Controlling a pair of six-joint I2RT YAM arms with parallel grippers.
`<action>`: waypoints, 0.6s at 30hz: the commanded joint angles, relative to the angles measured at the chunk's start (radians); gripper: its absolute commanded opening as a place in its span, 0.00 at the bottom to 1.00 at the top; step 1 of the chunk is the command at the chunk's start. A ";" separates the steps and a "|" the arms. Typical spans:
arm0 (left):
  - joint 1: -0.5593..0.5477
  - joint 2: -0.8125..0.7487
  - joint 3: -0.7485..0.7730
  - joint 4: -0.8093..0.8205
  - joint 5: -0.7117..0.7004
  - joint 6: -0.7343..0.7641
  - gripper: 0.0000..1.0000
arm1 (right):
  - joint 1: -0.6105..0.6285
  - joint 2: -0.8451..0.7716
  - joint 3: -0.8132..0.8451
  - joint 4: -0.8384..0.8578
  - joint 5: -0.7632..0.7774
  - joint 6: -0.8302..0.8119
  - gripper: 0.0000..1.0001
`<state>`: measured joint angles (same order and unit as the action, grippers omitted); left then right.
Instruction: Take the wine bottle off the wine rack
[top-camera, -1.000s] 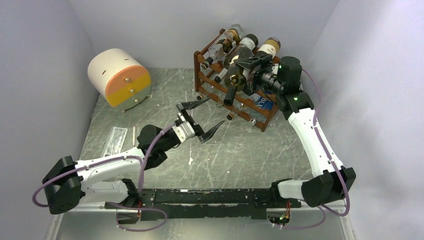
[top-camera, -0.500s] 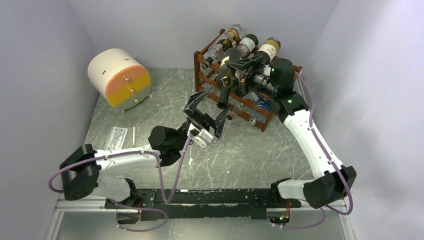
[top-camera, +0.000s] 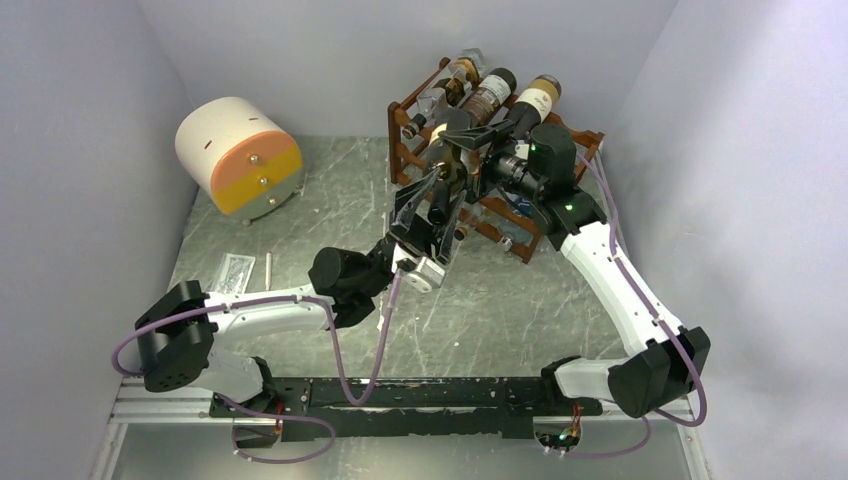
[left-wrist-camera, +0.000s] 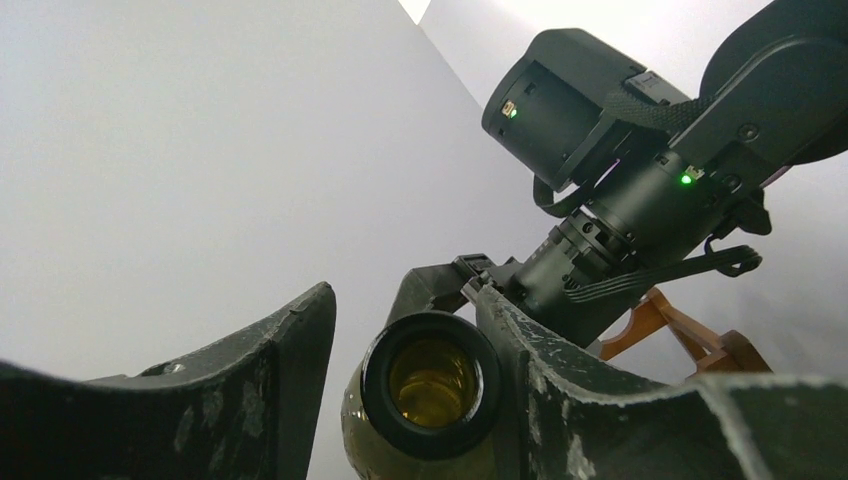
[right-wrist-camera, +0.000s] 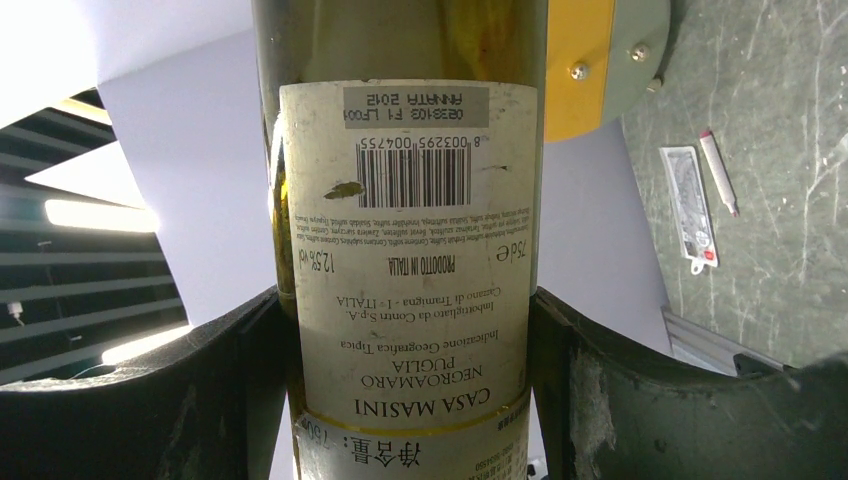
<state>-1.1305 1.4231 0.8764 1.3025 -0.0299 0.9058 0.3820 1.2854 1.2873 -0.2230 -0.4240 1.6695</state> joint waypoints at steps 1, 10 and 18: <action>-0.008 0.013 0.031 0.051 -0.036 0.037 0.57 | 0.008 -0.046 0.013 0.151 -0.022 0.040 0.13; -0.008 -0.038 0.066 -0.084 -0.057 0.018 0.10 | 0.014 -0.068 -0.003 0.176 -0.008 0.013 0.34; -0.008 -0.114 0.126 -0.126 -0.201 -0.076 0.07 | 0.014 -0.061 0.022 0.140 0.017 -0.033 0.92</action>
<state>-1.1419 1.3727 0.9100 1.1679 -0.0849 0.8951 0.3889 1.2591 1.2758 -0.1753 -0.4088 1.6951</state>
